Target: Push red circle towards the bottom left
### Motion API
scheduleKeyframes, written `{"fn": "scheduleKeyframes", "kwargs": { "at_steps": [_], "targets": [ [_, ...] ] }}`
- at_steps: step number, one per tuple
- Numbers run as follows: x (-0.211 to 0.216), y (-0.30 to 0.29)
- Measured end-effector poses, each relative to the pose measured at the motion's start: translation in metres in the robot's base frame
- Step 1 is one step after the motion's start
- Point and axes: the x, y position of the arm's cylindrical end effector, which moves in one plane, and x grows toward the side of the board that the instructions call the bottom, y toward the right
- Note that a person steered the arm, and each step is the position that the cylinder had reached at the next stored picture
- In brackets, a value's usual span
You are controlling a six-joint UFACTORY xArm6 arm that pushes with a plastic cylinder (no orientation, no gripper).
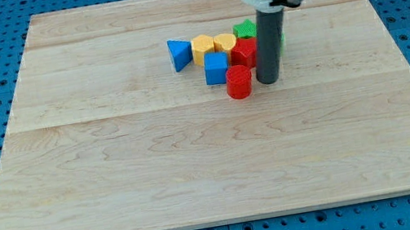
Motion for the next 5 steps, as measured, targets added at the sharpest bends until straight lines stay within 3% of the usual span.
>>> {"fn": "scheduleKeyframes", "kwargs": {
  "at_steps": [1,3,5],
  "targets": [
    [0.004,0.008],
    [0.001,0.087],
    [-0.005,-0.061]
  ]
}}
